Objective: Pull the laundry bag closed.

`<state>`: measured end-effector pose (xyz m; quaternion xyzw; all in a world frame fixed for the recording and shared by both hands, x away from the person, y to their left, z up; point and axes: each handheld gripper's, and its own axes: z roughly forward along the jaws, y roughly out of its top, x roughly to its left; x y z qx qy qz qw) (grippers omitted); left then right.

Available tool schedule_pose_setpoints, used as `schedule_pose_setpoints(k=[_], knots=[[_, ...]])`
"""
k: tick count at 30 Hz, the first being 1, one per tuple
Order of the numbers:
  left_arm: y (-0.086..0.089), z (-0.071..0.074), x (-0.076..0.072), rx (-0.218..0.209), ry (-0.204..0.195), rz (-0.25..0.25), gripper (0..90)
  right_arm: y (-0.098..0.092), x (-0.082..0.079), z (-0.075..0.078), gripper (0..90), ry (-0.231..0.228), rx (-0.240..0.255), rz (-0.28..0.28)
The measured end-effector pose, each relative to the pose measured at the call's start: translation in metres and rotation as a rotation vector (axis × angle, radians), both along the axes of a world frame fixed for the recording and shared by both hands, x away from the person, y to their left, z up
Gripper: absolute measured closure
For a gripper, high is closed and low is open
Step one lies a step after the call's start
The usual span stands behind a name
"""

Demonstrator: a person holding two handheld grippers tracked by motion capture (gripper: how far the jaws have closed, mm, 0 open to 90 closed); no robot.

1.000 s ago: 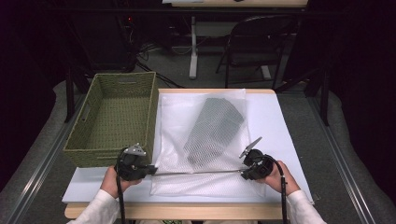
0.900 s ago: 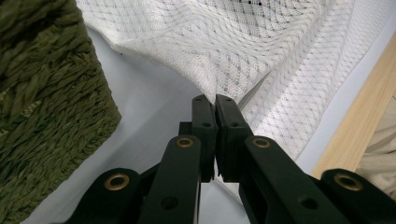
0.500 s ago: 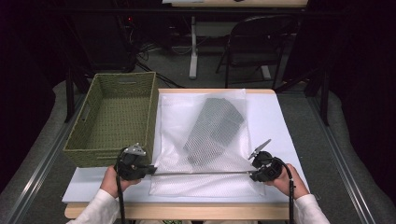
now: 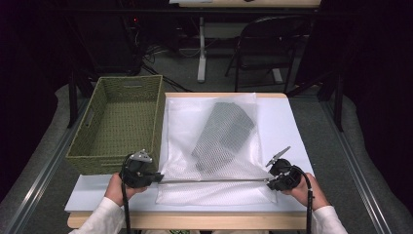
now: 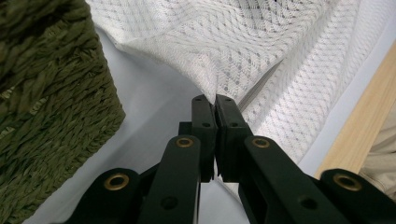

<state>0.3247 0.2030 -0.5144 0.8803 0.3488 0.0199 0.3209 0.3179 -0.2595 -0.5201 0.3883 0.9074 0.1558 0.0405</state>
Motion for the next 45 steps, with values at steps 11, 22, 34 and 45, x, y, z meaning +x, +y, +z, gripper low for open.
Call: schedule_pose_setpoints(k=[11, 22, 34, 45], knots=[[-0.002, -0.001, -0.001, 0.001, -0.002, 0.002, 87.7, -0.006, -0.001, -0.001, 87.0, -0.009, -0.023, -0.041], [-0.002, -0.002, 0.0, 0.011, 0.002, 0.006, 86.8, -0.005, -0.003, 0.002, 84.4, -0.003, 0.003, -0.047], [-0.004, -0.003, 0.0, 0.015, 0.011, -0.005, 84.7, 0.001, -0.009, 0.006, 77.1, 0.005, 0.056, -0.03], [-0.003, -0.003, 0.001, 0.016, 0.016, -0.015, 77.5, 0.008, -0.005, 0.0, 67.2, -0.021, 0.068, -0.005]])
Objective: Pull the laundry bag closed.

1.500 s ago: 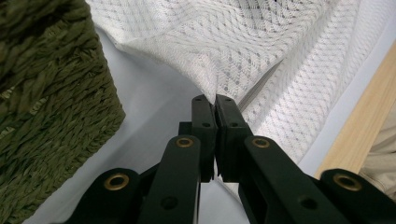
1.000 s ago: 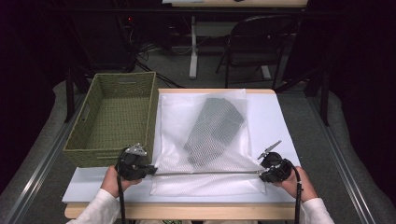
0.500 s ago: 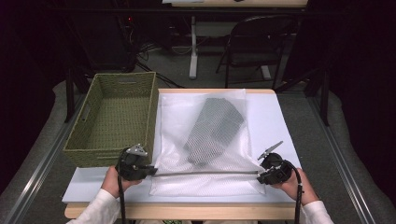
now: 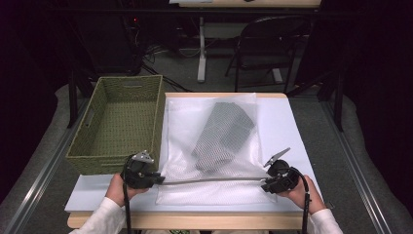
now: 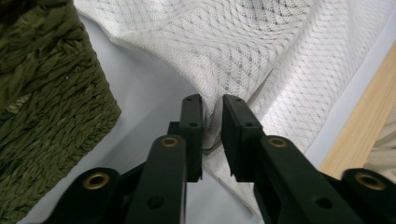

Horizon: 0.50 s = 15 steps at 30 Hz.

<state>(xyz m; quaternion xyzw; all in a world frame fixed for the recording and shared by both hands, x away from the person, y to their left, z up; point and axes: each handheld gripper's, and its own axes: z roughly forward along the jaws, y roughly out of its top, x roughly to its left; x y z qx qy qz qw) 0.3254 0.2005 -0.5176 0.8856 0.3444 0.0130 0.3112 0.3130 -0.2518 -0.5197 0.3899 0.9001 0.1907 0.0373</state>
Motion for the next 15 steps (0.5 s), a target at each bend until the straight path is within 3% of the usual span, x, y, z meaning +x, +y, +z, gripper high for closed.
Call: schedule_pose_setpoints(k=[6, 15], knots=[[0.001, 0.002, -0.002, -0.011, 0.007, -0.005, 66.4, -0.001, -0.005, 0.004, 57.1, -0.004, 0.023, 0.019], [0.003, 0.01, -0.006, -0.007, 0.01, 0.009, 39.4, 0.001, -0.005, 0.016, 38.5, -0.082, 0.051, 0.01]])
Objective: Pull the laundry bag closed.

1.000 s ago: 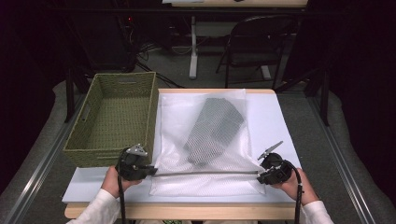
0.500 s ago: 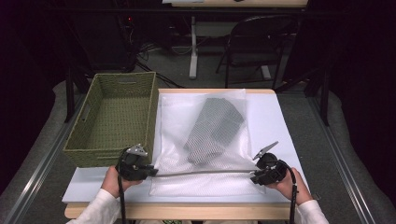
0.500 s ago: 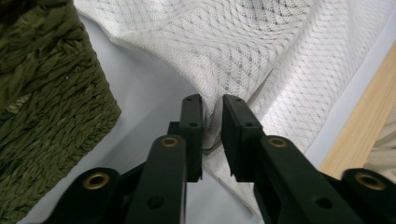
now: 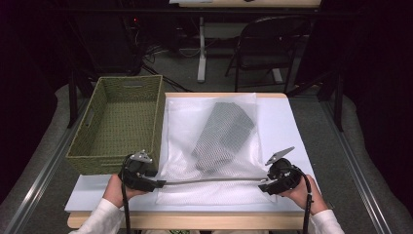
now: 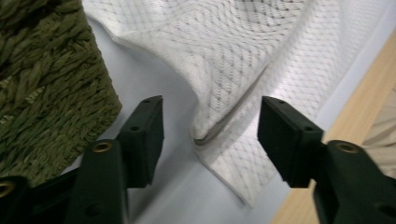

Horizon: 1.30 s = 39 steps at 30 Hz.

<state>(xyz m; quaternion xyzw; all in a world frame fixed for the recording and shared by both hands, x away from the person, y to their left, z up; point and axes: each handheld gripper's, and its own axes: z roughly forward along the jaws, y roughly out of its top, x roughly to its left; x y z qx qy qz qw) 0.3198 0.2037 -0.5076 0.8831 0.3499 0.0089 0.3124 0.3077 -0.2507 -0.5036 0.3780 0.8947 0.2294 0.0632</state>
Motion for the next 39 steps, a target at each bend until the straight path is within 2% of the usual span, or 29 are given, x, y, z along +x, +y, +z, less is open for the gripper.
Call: schedule_pose_setpoints(k=[4, 10, 14, 15, 17, 21, 22, 24, 29, 34, 36, 39], knots=[[0.001, 0.007, -0.005, 0.007, -0.011, -0.004, 33.1, 0.0, -0.002, 0.006, 27.5, -0.03, -0.005, -0.004], [0.004, 0.021, -0.016, 0.044, -0.064, 0.0, 23.3, 0.0, -0.003, 0.018, 18.1, -0.07, -0.007, -0.016], [0.014, 0.027, -0.021, 0.057, -0.093, 0.037, 20.2, -0.003, -0.004, 0.029, 14.8, -0.116, -0.007, -0.024], [0.016, 0.028, -0.021, 0.058, -0.095, 0.043, 19.4, -0.003, -0.005, 0.032, 14.3, -0.125, -0.005, -0.04], [0.022, 0.031, -0.022, 0.068, -0.1, 0.054, 19.0, -0.005, -0.005, 0.035, 13.8, -0.144, -0.009, -0.038], [0.035, 0.035, -0.024, 0.075, -0.114, 0.101, 17.6, -0.01, -0.006, 0.039, 7.1, -0.161, -0.012, -0.067], [0.039, 0.035, -0.024, 0.084, -0.127, 0.116, 17.1, -0.011, -0.006, 0.04, 6.4, -0.172, -0.009, -0.081], [0.046, 0.033, -0.025, 0.07, -0.124, 0.144, 16.5, -0.014, -0.006, 0.04, 3.5, -0.182, -0.006, -0.099], [0.06, 0.029, -0.028, 0.072, -0.125, 0.199, 15.8, -0.022, -0.008, 0.041, 0.0, -0.19, -0.022, -0.13], [0.073, 0.025, -0.032, 0.096, -0.138, 0.248, 15.4, -0.033, -0.011, 0.042, 0.0, -0.23, -0.018, -0.157], [0.077, 0.021, -0.034, 0.149, -0.162, 0.266, 15.2, -0.038, -0.014, 0.041, 0.0, -0.266, -0.023, -0.178], [0.085, 0.017, -0.036, 0.138, -0.15, 0.291, 14.7, -0.049, -0.017, 0.036, 0.0, -0.288, -0.007, -0.216]])
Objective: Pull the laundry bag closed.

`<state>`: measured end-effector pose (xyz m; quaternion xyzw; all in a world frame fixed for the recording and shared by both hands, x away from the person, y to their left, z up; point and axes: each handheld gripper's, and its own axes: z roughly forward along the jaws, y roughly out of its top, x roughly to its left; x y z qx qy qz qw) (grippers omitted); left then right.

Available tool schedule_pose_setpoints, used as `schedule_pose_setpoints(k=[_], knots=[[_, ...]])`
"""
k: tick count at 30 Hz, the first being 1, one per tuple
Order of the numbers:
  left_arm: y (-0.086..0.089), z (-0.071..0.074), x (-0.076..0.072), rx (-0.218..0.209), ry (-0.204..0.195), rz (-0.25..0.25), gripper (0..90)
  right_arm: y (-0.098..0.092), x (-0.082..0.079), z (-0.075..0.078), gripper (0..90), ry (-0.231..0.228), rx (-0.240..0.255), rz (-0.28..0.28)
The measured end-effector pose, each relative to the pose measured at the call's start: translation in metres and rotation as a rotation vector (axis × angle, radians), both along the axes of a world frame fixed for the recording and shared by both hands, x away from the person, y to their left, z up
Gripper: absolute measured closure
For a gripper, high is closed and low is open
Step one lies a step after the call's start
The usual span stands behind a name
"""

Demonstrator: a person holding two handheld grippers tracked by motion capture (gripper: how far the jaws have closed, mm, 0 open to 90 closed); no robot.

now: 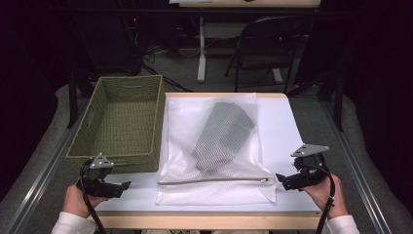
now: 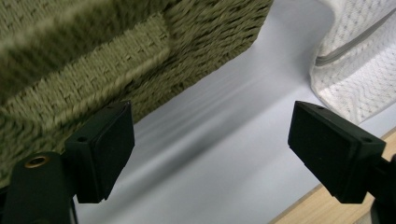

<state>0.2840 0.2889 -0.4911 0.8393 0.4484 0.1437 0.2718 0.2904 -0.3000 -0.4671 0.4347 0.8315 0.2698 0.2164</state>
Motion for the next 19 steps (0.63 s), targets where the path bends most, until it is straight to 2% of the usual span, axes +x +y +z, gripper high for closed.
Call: schedule_pose_setpoints(k=[5, 9, 12, 14, 16, 19], knots=[[0.01, -0.011, -0.003, -0.013, 0.005, 0.06, 12.9, -0.017, -0.005, -0.015, 0.0, -0.027, 0.024, -0.064], [0.017, -0.021, -0.002, 0.005, 0.035, 0.072, 10.3, -0.028, -0.011, -0.032, 0.0, -0.022, 0.02, -0.11], [0.021, -0.027, 0.0, -0.013, 0.05, 0.082, 9.3, -0.031, -0.009, -0.039, 0.0, -0.002, 0.011, -0.142], [0.022, -0.029, 0.001, -0.022, 0.07, 0.086, 7.9, -0.03, -0.009, -0.04, 0.0, -0.004, 0.0, -0.136], [0.023, -0.032, 0.002, -0.028, 0.074, 0.088, 6.8, -0.028, -0.008, -0.042, 0.0, -0.009, -0.01, -0.136], [0.022, -0.035, 0.004, -0.029, 0.097, 0.087, 3.8, -0.025, -0.005, -0.047, 0.0, 0.009, -0.034, -0.118]])
